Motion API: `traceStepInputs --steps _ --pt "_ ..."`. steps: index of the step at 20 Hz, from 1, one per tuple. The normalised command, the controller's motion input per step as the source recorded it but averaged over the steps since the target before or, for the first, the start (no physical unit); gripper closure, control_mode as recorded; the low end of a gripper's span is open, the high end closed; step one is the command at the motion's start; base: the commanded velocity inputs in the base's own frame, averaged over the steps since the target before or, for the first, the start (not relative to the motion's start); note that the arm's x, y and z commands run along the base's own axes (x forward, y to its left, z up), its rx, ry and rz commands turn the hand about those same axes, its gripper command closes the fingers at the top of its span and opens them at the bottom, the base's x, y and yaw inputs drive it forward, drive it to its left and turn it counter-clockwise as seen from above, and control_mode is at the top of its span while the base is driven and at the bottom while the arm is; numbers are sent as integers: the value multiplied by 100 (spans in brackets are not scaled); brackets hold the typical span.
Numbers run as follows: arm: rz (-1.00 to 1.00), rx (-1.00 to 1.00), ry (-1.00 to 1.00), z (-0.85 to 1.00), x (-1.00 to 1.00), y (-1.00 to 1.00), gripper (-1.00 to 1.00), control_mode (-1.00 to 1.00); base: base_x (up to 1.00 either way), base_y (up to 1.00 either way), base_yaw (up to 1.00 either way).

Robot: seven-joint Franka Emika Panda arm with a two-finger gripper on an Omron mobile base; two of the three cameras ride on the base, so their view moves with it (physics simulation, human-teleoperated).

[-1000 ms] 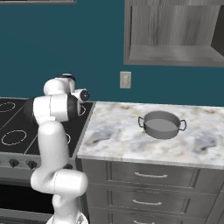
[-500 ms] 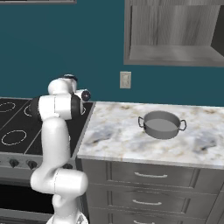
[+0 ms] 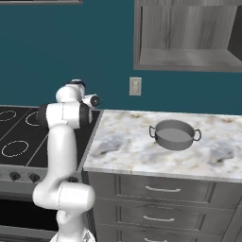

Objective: Pick the kettle from the cabinet and place it on a stove burner. Then pick the pot from the counter and place it on another stove burner. Finally, turn both burners on.

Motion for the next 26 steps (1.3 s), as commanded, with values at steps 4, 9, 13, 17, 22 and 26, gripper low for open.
traceStepInputs --steps 4,9,13,17,22,26 --pt "0 0 0 -20 21 9 100 -100 0 0 0" --pt "2 0 0 -25 1 6 100 -100 0 0 0" --pt "1 0 0 -24 0 9 -100 -100 0 0 0" --pt "2 0 -3 -11 0 1 -100 -100 0 0 0" --pt "3 0 -8 0 -5 0 -100 -100 0 0 0" --pt "4 0 -10 0 -16 0 -100 -100 0 0 0"
